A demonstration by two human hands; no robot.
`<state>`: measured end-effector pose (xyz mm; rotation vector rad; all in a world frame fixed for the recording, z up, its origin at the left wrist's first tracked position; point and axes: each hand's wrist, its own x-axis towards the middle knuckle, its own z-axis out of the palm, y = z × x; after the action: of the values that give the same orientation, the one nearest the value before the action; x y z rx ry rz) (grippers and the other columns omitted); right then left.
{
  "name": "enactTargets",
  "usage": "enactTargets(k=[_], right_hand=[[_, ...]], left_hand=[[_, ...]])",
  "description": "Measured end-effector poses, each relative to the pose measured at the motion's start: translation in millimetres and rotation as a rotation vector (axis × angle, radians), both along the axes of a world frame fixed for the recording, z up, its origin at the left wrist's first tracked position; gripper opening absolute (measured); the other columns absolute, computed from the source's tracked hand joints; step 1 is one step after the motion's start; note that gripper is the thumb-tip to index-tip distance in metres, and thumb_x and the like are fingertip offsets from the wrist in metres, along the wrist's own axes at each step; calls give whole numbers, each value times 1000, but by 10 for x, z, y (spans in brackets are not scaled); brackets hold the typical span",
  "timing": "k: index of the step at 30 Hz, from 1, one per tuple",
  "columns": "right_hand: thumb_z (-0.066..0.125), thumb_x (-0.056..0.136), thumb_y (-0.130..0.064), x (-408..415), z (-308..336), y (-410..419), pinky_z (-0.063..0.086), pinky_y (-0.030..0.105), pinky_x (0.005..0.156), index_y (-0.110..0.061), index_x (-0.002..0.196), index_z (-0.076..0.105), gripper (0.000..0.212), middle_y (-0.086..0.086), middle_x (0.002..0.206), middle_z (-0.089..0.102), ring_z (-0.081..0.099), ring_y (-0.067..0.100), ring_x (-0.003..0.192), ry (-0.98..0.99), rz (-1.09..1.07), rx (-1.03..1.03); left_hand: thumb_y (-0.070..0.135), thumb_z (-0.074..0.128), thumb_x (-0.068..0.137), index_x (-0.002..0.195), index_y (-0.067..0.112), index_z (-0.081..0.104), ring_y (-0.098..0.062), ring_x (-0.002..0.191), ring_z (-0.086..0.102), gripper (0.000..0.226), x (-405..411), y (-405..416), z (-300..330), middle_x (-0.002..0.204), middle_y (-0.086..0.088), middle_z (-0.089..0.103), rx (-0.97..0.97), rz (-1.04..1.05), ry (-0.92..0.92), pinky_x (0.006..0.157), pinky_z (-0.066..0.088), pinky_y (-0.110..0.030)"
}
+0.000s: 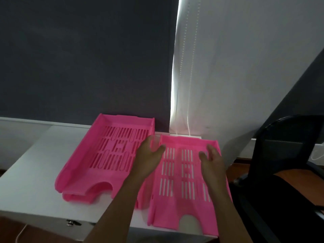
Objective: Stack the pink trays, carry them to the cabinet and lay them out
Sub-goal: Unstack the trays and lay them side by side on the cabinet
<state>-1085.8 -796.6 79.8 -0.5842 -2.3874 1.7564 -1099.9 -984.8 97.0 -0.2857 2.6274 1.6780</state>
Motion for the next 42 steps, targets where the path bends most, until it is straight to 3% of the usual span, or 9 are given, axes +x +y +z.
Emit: enactTargets(k=[5,12,17,22,26,32,36,40,42], right_hand=[[59,98,-16,-79,96,-705,34,36,118,-12,150,47,53,3,153,51,47,18,141,1,118,-62],[57,99,-35,-120,-9,-1537,29,38,121,-16,156,39,62,1,159,43,40,18,147,-81,250,-20],[55,96,-41,-126,-241,-1875,40,45,115,-29,159,30,69,1,153,53,52,23,139,-98,247,-12],[55,98,-32,-116,-51,-2303,42,46,113,-25,149,49,52,-21,144,53,55,17,131,-49,191,-47],[60,89,-40,-113,-152,-2957,49,49,107,-22,142,56,56,1,135,67,64,23,123,-48,210,-57],[58,99,-20,-167,-164,-3885,29,26,113,-15,152,42,55,-13,141,47,45,13,138,-136,397,-118],[58,99,-26,-192,-241,-4211,24,35,121,-15,161,24,72,3,166,29,30,20,152,-219,471,-131],[57,99,-29,-215,-320,-4290,24,36,120,-17,162,15,77,5,169,19,25,24,154,-307,515,-105],[57,99,-33,-211,-365,-4306,25,39,119,-18,163,12,80,5,170,17,25,27,154,-358,523,-102]], left_hand=[[27,65,91,148,12,42,-21,139,45,63,-39,-977,98,153,-5,45,154,143,16,116,35,-47],[32,61,93,151,12,32,-28,131,52,68,-9,-2258,70,147,-5,49,-61,212,-151,106,41,-39],[25,60,94,119,19,63,-19,94,75,26,-24,-2533,-98,103,1,77,140,13,-198,77,57,-35],[26,60,94,116,24,67,-15,87,77,23,21,-3008,-17,99,1,79,192,6,-83,81,58,-39],[26,60,95,115,22,68,-20,78,78,23,144,-3675,15,93,-2,81,167,66,-63,77,60,-41],[30,59,95,115,22,70,-27,81,78,24,406,-4617,-44,94,-5,81,138,217,-93,81,60,-51],[36,59,94,114,24,69,-27,80,78,25,470,-4939,-109,93,-5,81,126,266,-126,80,61,-51],[35,53,97,101,32,65,-10,70,71,14,467,-4918,-195,83,7,74,31,257,-154,64,54,-27],[35,53,97,108,28,66,-16,80,71,18,447,-4903,-294,87,8,74,21,261,-170,70,55,-31]])
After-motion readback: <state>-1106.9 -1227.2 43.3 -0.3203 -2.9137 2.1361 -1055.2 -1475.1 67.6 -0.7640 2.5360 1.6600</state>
